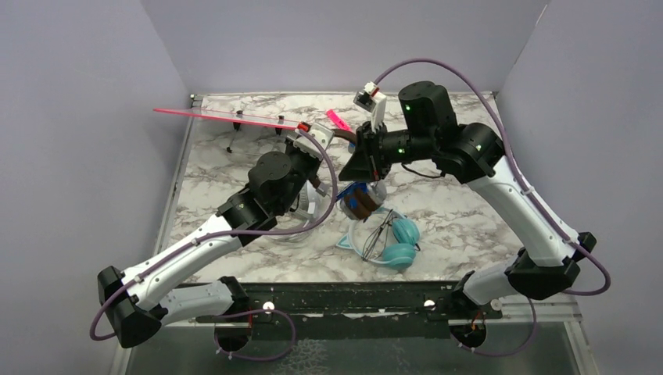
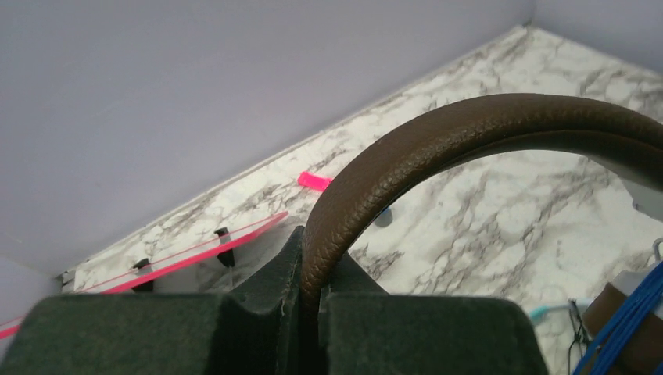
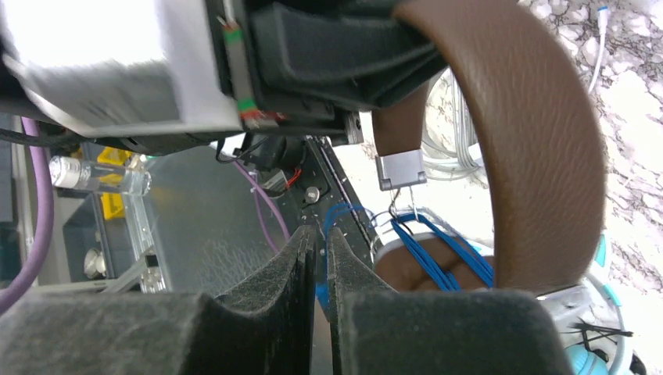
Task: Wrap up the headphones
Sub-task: Wrap the headphones cable around the headphones.
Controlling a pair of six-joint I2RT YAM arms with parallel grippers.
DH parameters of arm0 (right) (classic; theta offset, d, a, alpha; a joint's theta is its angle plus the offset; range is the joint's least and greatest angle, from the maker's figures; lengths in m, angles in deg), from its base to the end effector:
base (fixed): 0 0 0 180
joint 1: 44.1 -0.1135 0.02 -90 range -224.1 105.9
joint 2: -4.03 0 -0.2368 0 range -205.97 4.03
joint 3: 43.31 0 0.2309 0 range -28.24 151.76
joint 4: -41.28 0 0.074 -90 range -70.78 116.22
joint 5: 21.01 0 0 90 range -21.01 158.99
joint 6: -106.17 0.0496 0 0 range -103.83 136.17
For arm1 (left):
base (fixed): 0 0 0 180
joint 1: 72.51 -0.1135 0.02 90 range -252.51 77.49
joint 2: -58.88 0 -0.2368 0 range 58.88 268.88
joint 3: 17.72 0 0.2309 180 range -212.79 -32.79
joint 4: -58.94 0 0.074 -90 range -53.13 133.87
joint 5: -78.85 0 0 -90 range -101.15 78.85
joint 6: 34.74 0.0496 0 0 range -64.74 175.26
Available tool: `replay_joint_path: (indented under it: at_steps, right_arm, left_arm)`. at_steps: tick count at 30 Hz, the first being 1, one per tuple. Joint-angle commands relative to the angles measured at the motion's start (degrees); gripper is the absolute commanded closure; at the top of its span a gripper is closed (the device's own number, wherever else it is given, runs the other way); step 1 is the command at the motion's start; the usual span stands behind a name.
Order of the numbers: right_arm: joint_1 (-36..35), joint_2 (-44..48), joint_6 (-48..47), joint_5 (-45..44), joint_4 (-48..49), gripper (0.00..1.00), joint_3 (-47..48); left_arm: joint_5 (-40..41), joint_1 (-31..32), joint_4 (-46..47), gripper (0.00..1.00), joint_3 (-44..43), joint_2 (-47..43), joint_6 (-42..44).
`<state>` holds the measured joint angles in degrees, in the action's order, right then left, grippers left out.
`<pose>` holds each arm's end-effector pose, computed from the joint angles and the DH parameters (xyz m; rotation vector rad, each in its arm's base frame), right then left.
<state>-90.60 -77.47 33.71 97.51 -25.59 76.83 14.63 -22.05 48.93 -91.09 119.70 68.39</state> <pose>0.1680 0.2114 0.4363 -0.8728 2.0439 1.1703 0.1748 -0.1779 0.3757 0.4825 1.4556 -0.1756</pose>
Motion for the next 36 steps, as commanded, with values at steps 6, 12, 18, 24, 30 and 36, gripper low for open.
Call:
replay_joint_path:
  at_steps: [6, 12, 18, 24, 30, 36]
  right_arm:
    - [-0.4, -3.4, -9.7, 2.2, -15.2, 0.99, 9.6]
    - [-0.4, -0.7, -10.0, 0.3, -9.7, 0.99, 2.7]
    - [0.4, 8.5, -6.8, -16.7, 2.0, 0.77, -6.3]
    - [14.7, 11.8, -6.7, -14.6, 9.5, 0.5, -7.7]
    - [26.8, 15.3, -3.4, -4.6, 20.0, 0.29, -22.2]
    - [27.4, 20.0, -1.7, 7.0, 37.7, 0.21, -38.8]
  left_arm:
    - [-8.8, 0.2, -13.2, 1.0, -2.2, -3.1, 3.9]
    - [-7.7, 0.2, -21.9, 1.0, -8.4, 0.5, -2.7]
    - [-5.3, 0.1, -20.2, 1.0, -7.1, -1.4, -12.7]
    - [-3.4, 0.1, -19.1, 1.0, -12.1, -2.2, -20.2]
    - [-3.9, 0.1, -23.4, 1.0, -19.6, -1.8, -32.3]
    - [-3.7, 0.1, -22.8, 1.0, -25.7, -3.5, -34.8]
